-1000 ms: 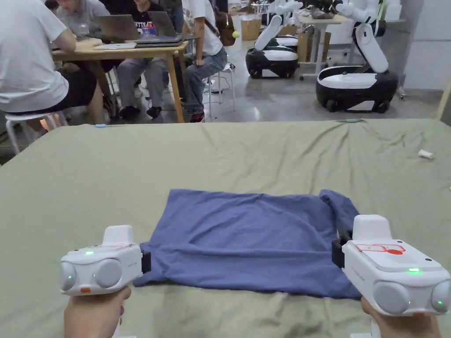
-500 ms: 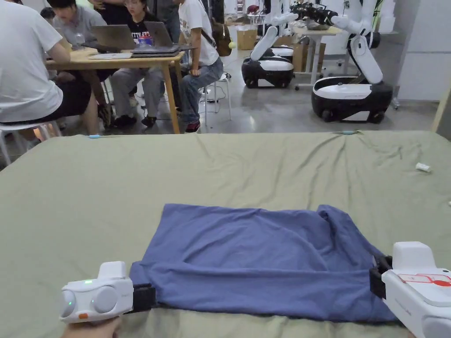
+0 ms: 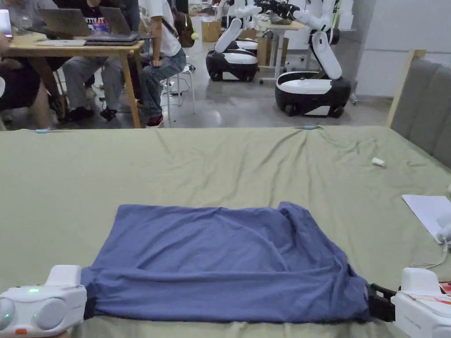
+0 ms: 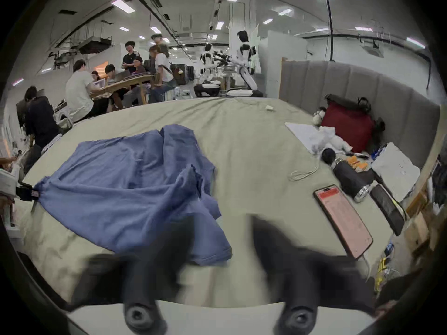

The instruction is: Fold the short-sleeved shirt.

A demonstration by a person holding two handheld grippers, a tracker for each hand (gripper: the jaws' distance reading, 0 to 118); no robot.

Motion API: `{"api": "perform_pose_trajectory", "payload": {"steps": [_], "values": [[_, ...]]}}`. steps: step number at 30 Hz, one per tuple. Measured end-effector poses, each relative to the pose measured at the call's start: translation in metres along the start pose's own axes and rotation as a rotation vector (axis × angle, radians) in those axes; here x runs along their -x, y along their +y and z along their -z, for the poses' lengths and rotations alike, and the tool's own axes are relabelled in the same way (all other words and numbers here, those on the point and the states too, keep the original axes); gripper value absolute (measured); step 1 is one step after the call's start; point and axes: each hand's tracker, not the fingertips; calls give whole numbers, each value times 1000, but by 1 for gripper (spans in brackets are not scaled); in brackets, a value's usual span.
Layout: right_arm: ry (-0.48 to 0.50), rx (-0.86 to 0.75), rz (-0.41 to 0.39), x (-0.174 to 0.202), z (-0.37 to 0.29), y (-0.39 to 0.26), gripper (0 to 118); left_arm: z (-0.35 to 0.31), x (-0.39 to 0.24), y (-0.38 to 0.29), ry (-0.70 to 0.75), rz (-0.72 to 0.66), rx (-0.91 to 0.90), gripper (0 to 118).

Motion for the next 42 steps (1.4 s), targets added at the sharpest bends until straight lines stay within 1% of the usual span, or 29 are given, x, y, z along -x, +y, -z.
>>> {"api": "perform_pose_trajectory", "payload": {"steps": [1, 2, 3, 5, 6, 8, 9, 10, 11, 12, 15, 19, 21, 25, 27, 28, 30, 32, 33, 35, 36, 37, 38, 39, 40, 41, 42], "values": [[-9, 15, -17, 2, 5, -1, 118, -4, 0, 1, 0, -1, -12, 1], [-1, 9, -26, 3, 9, -4, 111, -9, -1, 2, 1, 2, -23, 1], [33, -44, -51, 3, 10, -5, 108, -14, -2, 2, 0, 7, -33, 1], [31, 58, -29, 5, 28, -7, 109, -20, -5, 4, -10, 5, -48, 1], [43, 87, -37, 5, 35, -9, 104, -22, -7, 5, -13, 6, -56, 1], [80, 119, -48, 6, 39, -12, 54, -20, -8, 8, -17, 15, -55, 1], [96, 134, -45, 7, 35, -10, 39, -19, -8, 7, -16, 19, -54, 1], [122, 150, -33, 6, 37, -11, 39, -18, -8, 7, -12, 25, -53, 1], [149, 171, 5, 3, 37, -13, 5, -17, -7, 7, -6, 35, -48, 1], [131, 159, 5, 1, 34, -13, 6, -16, -6, 5, 0, 42, -40, 1], [130, 114, -8, -2, 17, -8, 6, -28, 0, 1, -20, 15, -48, 1], [134, 22, -4, -6, -31, 14, 6, -50, 5, 2, -41, 30, -72, 1], [138, 2, -27, -5, -50, 21, 6, -66, 5, 1, -30, 66, -92, 1], [132, -13, -70, 0, -96, 29, 6, -98, 14, -5, -45, 78, -118, 1], [146, 18, -86, 0, -109, 26, 6, -110, 19, -15, -51, 85, -114, 1], [140, 33, -96, 2, -110, 21, 6, -113, 20, -20, -52, 88, -107, 1], [105, 79, -142, 5, -95, 4, 6, -107, 22, -37, -61, 72, -72, 1], [95, 133, -132, 8, -78, -14, 6, -91, 25, -52, -89, 30, -21, 1], [99, 171, -110, 10, -67, -21, 6, -84, 26, -57, -98, 6, -1, 1], [78, 208, -93, 11, -58, -33, 7, -78, 28, -64, -100, -16, 1, 2], [65, 217, -94, 11, -57, -37, 13, -81, 30, -66, -102, -28, -9, 4], [59, 213, -87, 8, -59, -36, 36, -84, 33, -67, -109, -39, -25, 15], [60, 201, -72, 5, -64, -33, 52, -92, 35, -65, -118, -41, -51, 26], [44, 186, -71, 5, -69, -28, 60, -102, 36, -62, -98, -30, -76, 35], [37, 176, -80, 5, -74, -21, 60, -110, 36, -58, -59, -3, -110, 35], [21, 131, -89, 6, -80, -12, 80, -121, 35, -50, -37, 28, -161, 60], [20, 74, -91, 11, -87, 0, 92, -132, 33, -40, -33, 27, -211, 81]]}}
